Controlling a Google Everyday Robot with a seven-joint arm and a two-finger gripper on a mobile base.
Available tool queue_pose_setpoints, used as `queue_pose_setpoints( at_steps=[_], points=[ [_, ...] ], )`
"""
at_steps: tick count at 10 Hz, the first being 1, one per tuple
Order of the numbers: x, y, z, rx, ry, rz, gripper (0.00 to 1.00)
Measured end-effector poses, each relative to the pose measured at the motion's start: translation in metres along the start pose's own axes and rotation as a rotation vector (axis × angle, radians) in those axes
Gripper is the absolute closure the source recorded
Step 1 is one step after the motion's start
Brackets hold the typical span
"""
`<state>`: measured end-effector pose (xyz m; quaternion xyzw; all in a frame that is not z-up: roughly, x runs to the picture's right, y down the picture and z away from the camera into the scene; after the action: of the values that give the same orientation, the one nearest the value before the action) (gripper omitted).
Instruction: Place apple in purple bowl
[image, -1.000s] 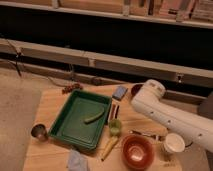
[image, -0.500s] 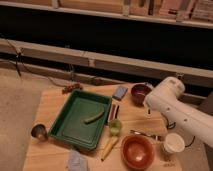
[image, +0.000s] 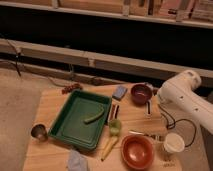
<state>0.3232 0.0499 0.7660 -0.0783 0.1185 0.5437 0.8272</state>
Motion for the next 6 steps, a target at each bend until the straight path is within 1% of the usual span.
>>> queue_pose_setpoints(
  at_steps=[2, 3, 4, 6],
  points=[
    [-0.022, -0.010, 0.015, -0.014, 0.019, -0.033, 1.00],
    [-0.034, -0.013, 0.024, -0.027, 0.030, -0.054, 1.00],
    [-0.042, -0.013, 0.032, -0.039, 0.040, -0.072, 1.00],
    [-0.050, -0.008, 0.040, -0.051, 0.057, -0.116, 1.00]
  ],
)
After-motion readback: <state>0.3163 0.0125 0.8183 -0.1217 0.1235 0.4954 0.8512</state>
